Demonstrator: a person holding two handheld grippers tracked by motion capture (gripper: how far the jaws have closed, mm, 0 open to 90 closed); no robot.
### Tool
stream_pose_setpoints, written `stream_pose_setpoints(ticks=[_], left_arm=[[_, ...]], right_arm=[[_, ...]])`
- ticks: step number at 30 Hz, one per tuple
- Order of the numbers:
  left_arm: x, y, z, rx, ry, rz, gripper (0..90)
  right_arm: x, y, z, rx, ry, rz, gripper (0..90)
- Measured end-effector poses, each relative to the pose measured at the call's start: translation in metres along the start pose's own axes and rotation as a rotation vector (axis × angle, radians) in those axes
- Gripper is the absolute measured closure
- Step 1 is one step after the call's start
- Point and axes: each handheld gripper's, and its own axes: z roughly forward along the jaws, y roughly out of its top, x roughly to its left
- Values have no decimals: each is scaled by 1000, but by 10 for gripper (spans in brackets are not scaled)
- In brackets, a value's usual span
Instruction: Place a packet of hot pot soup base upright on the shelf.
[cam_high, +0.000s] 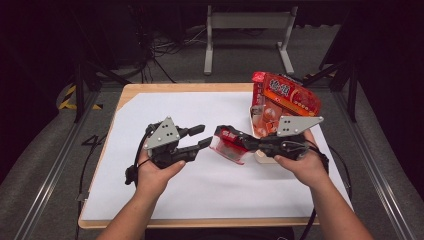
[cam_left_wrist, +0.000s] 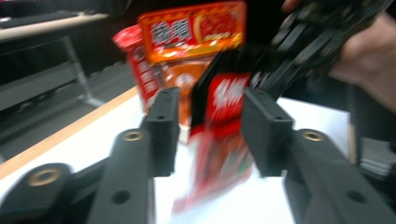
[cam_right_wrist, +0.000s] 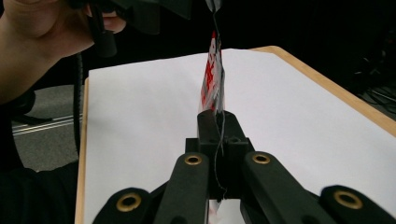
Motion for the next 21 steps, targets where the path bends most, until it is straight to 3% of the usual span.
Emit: stream_pose_setpoints(ticks=[6,12,21], left_arm=[[11,-9,-17,38,73,-8,504],[25,-25,-28,78,130,-54,456],[41,-36,-32,92,167,-105,427]], right_arm=[[-6,7,-24,3,-39,5,900],[-12,12,-41,25,-89,5,900],[-23,18,-64,42,-158,12,900]])
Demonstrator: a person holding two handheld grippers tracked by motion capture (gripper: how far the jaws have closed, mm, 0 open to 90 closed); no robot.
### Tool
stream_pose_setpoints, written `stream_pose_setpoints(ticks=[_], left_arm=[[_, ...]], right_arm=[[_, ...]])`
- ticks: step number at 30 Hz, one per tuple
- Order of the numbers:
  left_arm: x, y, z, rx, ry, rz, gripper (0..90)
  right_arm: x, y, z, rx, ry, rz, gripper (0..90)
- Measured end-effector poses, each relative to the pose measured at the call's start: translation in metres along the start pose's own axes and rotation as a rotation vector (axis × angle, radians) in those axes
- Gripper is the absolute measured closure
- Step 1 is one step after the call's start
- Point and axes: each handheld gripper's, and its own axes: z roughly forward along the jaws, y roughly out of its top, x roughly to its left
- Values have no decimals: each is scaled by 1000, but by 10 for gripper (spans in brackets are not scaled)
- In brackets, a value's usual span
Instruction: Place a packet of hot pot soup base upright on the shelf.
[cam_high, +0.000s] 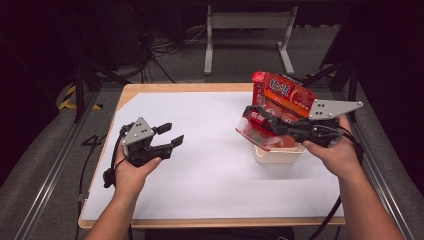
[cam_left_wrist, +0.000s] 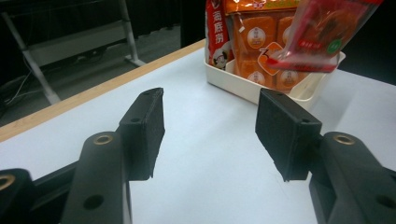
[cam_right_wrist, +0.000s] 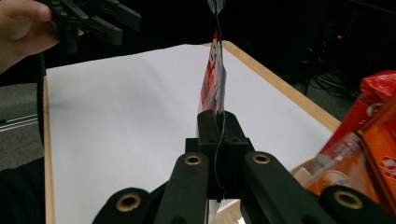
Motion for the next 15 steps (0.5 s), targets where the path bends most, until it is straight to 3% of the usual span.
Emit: stream_pose_setpoints(ticks=[15], left_arm=[[13,-4,-6,-8,45,-39,394]], right_arm=[[-20,0,-32,48,-90,18,900]])
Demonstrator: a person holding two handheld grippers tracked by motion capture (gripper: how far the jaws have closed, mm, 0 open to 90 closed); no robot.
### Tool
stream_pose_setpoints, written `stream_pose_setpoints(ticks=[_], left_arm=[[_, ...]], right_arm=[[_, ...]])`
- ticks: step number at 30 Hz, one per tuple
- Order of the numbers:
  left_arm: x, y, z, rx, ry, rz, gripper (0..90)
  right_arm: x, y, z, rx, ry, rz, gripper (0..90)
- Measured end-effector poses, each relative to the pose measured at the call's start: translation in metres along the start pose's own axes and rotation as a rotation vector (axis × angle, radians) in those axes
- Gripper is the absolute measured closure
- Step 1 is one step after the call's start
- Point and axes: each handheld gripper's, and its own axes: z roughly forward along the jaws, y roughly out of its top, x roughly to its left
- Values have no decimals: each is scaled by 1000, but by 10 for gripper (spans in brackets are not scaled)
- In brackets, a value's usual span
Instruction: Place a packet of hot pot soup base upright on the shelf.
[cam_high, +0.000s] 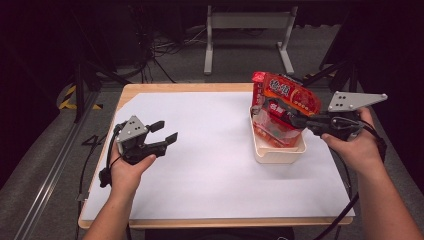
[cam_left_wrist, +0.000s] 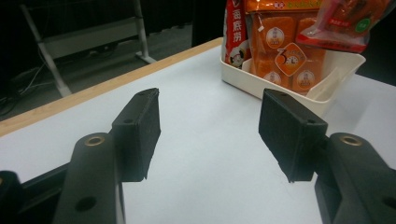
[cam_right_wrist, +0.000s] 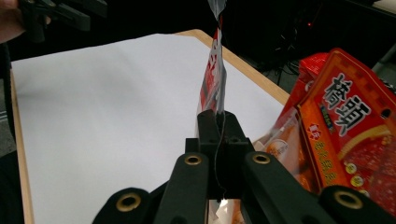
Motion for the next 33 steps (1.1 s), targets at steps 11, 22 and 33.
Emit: stream_pose_setpoints(ticks=[11,22,33], left_arm=[[8,-2,-4,-2,26,-15,382],[8,-2,-4,2,23,-14,378],[8,-7,-8,13,39,-23,377]], right_arm=[[-12,-3,-11,12,-18,-8,900],[-22,-10,-12,5,30,-79,899],[-26,-18,-5,48,109,-147,900]])
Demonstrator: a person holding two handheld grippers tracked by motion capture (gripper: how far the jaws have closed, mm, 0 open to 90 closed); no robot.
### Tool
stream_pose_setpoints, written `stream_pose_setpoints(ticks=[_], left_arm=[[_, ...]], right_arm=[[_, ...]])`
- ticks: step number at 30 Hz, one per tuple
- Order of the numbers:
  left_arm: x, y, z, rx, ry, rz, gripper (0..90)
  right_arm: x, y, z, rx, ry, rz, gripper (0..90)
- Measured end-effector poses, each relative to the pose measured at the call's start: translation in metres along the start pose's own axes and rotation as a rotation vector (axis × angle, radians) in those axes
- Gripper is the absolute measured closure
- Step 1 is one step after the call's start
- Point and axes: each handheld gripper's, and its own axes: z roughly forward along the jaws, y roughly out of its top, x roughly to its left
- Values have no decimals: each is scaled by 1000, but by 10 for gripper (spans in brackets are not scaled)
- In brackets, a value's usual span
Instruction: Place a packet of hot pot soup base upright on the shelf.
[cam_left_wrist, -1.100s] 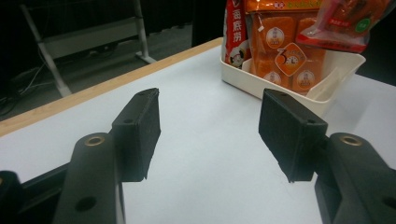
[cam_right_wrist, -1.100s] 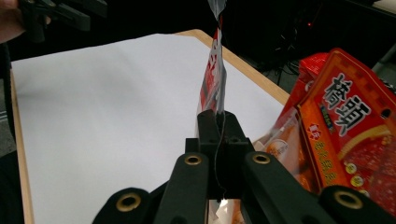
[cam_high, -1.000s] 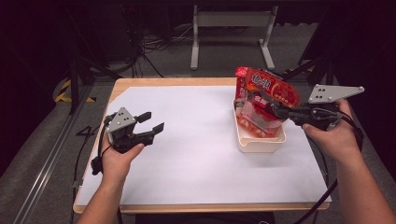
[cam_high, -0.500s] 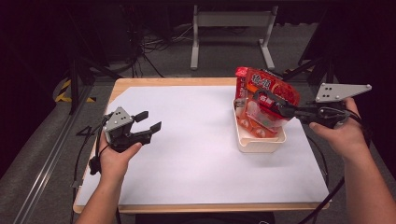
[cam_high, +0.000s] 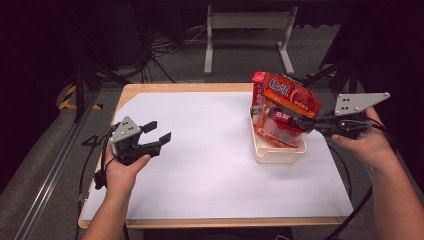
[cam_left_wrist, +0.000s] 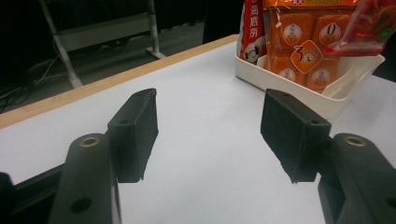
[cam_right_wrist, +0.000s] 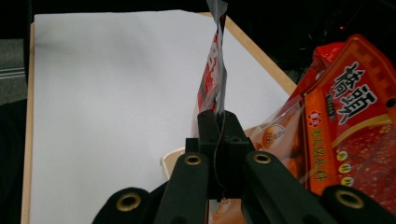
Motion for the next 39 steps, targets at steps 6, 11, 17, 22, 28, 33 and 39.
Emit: stream_pose_setpoints(ticks=[6,11,17,22,28,33,39], left_arm=[[1,-2,-4,0,10,-1,377],[1,-2,-5,2,12,-2,377],[0,-3,-3,4,7,-2,377],[-11,-1,8,24,-39,16,365],[-20,2,18,37,-80,48,349],[-18,0,19,44,-81,44,348],[-16,-1,18,43,-78,35,348]], right_arm=[[0,-2,6,12,37,-36,899],[-4,-4,10,25,55,-44,899],[-7,-8,12,14,92,-25,898],[-6,-10,17,10,118,-15,898],[-10,-11,19,3,167,3,897],[-13,-12,21,14,189,15,899],[-12,-14,24,16,213,24,899]])
